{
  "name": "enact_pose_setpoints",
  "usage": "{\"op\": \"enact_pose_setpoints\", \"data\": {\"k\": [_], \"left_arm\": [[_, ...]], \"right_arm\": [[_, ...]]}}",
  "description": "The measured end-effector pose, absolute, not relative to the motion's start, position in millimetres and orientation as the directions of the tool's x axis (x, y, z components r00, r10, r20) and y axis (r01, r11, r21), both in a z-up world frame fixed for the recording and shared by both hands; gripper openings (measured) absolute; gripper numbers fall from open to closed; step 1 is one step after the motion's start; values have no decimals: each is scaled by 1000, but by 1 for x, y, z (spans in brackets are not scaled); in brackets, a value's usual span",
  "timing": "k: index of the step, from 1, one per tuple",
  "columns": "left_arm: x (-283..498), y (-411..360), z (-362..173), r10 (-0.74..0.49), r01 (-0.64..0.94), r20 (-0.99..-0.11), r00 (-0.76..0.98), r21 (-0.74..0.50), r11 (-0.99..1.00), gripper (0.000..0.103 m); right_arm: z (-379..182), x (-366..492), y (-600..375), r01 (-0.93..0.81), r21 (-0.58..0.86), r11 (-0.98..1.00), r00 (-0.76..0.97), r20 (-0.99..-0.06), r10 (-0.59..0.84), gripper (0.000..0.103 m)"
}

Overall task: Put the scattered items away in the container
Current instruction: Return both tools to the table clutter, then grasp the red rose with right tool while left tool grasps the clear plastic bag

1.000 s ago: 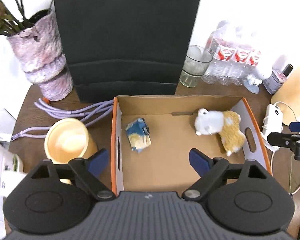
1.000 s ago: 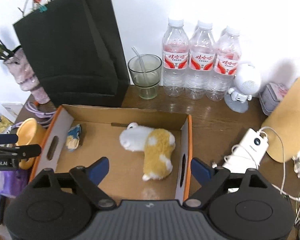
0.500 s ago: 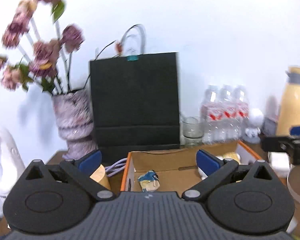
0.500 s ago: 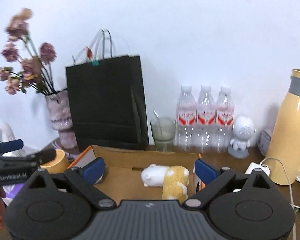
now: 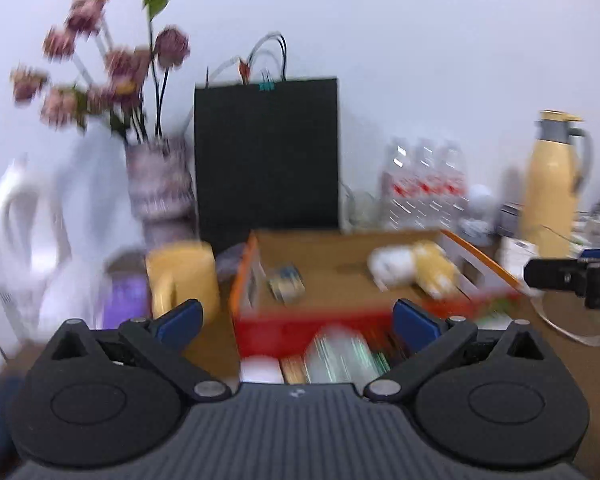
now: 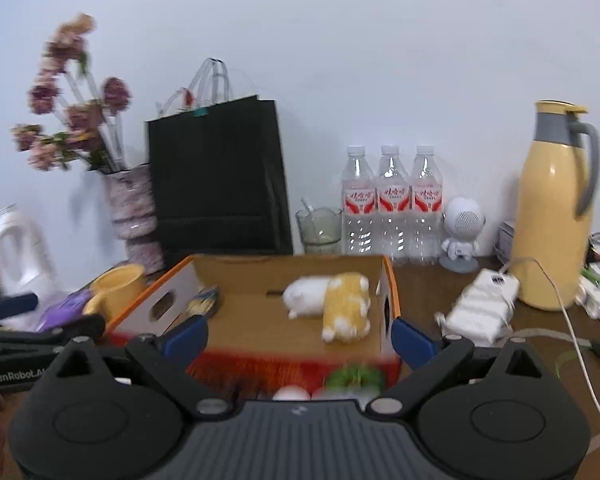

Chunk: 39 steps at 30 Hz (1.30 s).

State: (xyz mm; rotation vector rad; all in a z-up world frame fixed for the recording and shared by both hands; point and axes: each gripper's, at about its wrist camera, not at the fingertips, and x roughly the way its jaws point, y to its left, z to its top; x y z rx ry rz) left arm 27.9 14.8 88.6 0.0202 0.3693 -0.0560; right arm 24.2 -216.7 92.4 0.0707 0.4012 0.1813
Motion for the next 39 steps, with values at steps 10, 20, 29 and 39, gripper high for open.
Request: {"op": "enact_pose_setpoints", "data": {"k": [10,20,29,39], "left_arm": [[-63,43,34,-94,79,-517,851,-51,996,103],[23,54,56,-180,126,-457,871,-146,981,103],[120,26,39,-224,175,-566,793,-140,975,64],[98,34,48,-272,212,-535,800,-173,962,35]], "right_arm": [[48,-83,-229,-165,138,977,862,-461,210,103],[45,-28,-216,-228,94,969,832,-498,244,90],[39,63,-197,-321,89,943,764,-564,313,66],[25,89,-188,-341,97,935,718,-615,326,36]]}}
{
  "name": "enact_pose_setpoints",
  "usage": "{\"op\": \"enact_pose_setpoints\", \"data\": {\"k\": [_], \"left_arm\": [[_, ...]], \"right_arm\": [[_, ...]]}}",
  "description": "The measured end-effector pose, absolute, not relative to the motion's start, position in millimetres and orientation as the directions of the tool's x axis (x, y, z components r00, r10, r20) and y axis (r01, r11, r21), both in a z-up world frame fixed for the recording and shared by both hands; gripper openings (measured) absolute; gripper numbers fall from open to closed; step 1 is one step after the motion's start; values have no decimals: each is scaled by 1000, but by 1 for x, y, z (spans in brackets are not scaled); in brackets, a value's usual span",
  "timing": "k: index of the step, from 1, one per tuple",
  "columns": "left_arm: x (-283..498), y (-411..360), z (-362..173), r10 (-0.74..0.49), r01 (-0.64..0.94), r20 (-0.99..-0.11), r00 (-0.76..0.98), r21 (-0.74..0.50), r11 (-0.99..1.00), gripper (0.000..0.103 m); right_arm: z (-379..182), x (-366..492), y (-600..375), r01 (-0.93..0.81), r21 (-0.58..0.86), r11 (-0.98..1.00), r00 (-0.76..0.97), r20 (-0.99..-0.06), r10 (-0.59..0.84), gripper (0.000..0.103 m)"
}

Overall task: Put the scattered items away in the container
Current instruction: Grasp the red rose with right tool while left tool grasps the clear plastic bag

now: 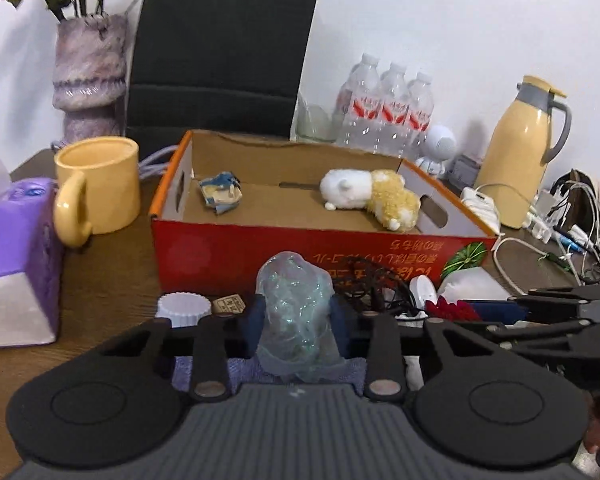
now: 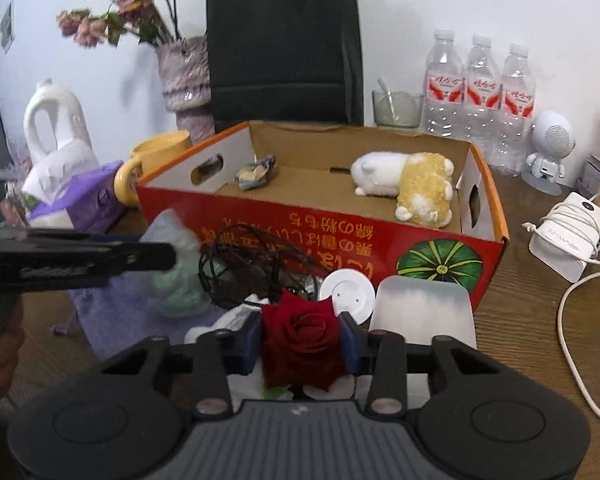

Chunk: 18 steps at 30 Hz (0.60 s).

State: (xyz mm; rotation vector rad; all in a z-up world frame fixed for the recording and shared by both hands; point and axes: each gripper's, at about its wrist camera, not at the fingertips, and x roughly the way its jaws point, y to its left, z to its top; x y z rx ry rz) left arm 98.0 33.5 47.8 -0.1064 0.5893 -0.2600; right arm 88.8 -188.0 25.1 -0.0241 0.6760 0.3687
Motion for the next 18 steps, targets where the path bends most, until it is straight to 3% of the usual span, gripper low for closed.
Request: {"op": "enact_pose_setpoints", "data": {"k": [9,15,18], "left_arm": [[22,44,99,-230,188,-392,891,-143,972,35],[-37,36,95,-181,147,-310,933,-130,981,36],[-53,32,82,-223,177,-361,905,-157,972,36]], "right_arm": [[75,33,-206,-295,108,949,813,-495,309,35],[92,-37,-210,-256,52,965,886,-386,256,35],[88,-69,-211,-245,48,968,905,-347,246,35]]}}
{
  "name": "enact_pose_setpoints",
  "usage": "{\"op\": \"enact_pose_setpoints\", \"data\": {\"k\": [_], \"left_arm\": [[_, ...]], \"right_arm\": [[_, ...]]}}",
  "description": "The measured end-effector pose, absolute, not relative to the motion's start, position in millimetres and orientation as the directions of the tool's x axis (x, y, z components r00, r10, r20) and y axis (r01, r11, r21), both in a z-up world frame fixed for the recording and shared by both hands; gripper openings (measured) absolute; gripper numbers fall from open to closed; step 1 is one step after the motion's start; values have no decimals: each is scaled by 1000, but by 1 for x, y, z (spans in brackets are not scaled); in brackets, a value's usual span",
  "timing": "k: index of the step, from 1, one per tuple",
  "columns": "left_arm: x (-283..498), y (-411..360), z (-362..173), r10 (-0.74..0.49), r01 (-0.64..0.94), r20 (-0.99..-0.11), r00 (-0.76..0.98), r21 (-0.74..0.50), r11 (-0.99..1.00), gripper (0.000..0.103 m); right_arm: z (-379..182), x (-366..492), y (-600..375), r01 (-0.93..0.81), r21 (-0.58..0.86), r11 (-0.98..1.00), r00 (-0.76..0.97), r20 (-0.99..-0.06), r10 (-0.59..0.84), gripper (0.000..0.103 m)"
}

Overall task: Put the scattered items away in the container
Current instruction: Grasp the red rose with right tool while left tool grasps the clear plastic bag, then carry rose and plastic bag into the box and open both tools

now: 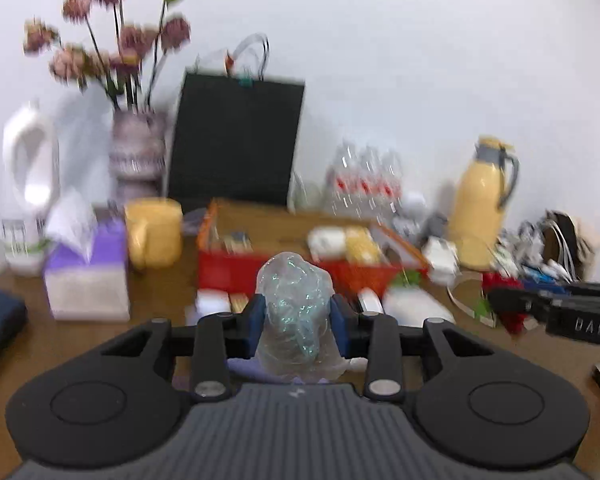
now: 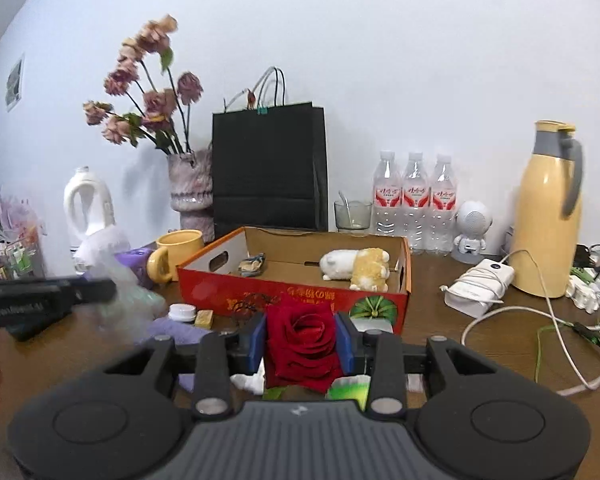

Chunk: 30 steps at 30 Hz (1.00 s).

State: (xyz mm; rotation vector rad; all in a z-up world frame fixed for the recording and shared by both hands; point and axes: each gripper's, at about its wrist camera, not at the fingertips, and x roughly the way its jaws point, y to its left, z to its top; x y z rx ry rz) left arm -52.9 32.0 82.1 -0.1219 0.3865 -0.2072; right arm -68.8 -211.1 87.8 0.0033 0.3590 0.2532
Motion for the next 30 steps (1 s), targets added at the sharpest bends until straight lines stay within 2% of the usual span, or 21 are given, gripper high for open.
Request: {"op": "enact_pose_setpoints", "data": {"k": [3,8,13,18,24,27,30], "left_arm": [[-67,29,74,-222,179,-382,897,-144,973,36],[-89,25,72,-223,195,-384,896,-112,974,36],[-82,22,80,-234,205,-376,897,-115,972,36],[-37,13,107,-260,239,-339,904,-103,966,36],[57,6,153,-316,272,-323,892,-175,946,36],[107,-5,167,-320,273,-354,879,-177,946,37],[156,-18,163,-301,254,-453,839,-165,953,37]], "right_arm": [[80,-89,-216,-241,94,966,902,-346,259,35],[76,-121,-217,-224,65,972,919,-318,233,35],[77,-126,-225,-222,94,970,917,-317,241,35],[100,-95,-229,-243,76,967,927,-276,255,35],[152,-33,-234,-273,31,961,939,-210,274,35],[177,12,-236,-288,73,955,925,-237,297,35],[187,67,-234,-284,124,951,889,-336,310,35]]}}
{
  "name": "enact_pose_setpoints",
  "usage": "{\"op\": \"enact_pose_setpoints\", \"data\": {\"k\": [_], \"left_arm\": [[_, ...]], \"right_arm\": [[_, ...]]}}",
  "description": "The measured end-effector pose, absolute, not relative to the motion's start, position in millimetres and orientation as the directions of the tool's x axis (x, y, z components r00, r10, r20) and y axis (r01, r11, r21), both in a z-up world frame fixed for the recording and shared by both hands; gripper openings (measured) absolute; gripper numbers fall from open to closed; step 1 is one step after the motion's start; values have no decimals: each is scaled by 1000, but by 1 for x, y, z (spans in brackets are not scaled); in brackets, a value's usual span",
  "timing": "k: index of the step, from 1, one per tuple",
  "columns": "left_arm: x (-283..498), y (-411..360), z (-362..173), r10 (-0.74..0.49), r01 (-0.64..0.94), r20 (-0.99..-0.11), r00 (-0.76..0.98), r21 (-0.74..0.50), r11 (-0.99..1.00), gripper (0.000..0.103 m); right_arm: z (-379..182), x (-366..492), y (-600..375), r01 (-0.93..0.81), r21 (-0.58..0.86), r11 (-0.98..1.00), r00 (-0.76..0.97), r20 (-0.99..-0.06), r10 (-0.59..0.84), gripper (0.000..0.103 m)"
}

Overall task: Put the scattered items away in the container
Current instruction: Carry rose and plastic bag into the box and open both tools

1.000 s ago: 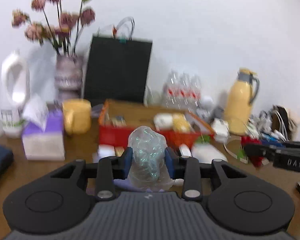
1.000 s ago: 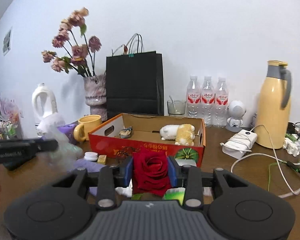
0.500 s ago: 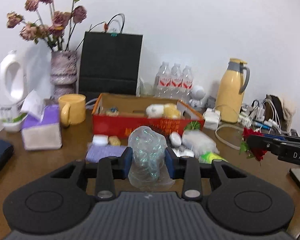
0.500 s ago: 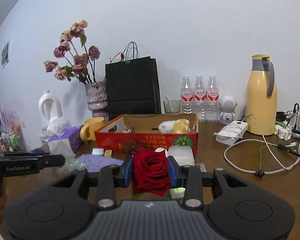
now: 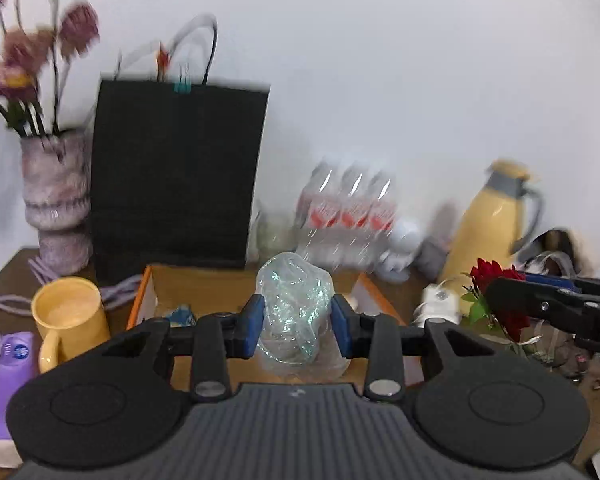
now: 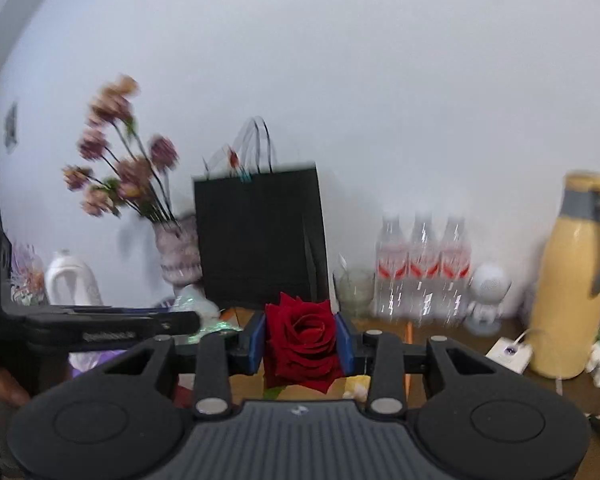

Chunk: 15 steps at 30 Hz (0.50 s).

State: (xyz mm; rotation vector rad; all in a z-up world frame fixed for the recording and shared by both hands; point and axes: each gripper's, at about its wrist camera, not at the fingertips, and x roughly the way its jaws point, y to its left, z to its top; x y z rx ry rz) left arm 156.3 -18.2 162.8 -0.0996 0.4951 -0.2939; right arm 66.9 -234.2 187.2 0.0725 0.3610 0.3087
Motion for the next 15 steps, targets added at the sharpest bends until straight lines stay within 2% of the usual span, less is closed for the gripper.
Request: {"op": "enact_pose_setpoints", "data": {"k": [4,7,11,14,15], "left_arm": [[221,-31,140,-306,226,-625,718,-206,952,37],[254,-43,112,-260,194,-723,640,-174,965,37],[279,-51,80,-224,175,-790,570,-150,973,37],[291,-56,64,-243,181,-823,512,-174,968,42],[292,-57,60,-252,186,-829,499,-181,966,48]], "right_arm": [[171,144,-234,-232,151,961,805,-524,277,35],[144,196,-237,-190,189,963,704,-658,268,35],[102,237,-234,-157,185,970,571,-785,242,35],[79,257,-228,-134,147,980,503,-842,196,36],[72,261,-225,-134,132,982,481,-858,181,37]]}}
